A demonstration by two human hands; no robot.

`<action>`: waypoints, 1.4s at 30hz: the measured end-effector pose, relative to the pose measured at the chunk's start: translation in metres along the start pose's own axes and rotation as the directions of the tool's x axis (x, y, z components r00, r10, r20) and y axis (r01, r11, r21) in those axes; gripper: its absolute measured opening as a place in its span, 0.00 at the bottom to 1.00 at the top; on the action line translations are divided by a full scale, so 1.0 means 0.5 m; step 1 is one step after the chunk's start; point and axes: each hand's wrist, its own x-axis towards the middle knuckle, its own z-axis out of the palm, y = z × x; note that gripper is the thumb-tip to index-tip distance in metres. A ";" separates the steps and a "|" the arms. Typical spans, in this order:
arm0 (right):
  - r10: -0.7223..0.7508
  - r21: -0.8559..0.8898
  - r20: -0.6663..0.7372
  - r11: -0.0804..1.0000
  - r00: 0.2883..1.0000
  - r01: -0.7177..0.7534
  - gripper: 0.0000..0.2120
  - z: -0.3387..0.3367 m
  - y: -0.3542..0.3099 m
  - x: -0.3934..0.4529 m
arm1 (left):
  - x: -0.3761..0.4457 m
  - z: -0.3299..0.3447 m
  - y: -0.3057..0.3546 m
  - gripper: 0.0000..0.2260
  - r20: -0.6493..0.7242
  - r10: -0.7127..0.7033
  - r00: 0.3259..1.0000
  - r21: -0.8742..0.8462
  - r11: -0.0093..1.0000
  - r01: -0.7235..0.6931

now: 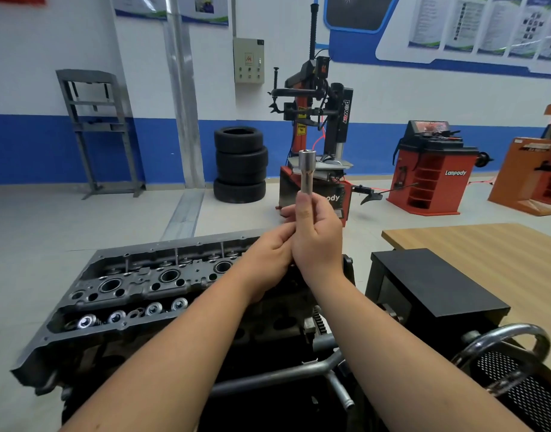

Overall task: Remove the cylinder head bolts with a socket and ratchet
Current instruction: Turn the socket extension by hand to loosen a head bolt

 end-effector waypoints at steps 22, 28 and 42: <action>-0.008 -0.034 -0.024 0.999 1.000 0.007 0.07 -0.012 0.009 -0.004 | 0.010 -0.001 -0.006 0.08 -0.021 0.033 0.999 0.001 0.999 -0.033; -0.002 -0.063 -0.024 0.998 1.000 0.000 0.14 -0.012 0.016 -0.006 | 0.002 0.002 -0.002 0.10 0.001 0.009 1.000 -0.040 0.999 -0.009; -0.013 -0.137 -0.008 0.991 1.000 0.011 0.14 -0.011 0.017 -0.010 | 0.002 0.002 0.000 0.11 0.003 -0.021 1.000 -0.097 0.995 0.021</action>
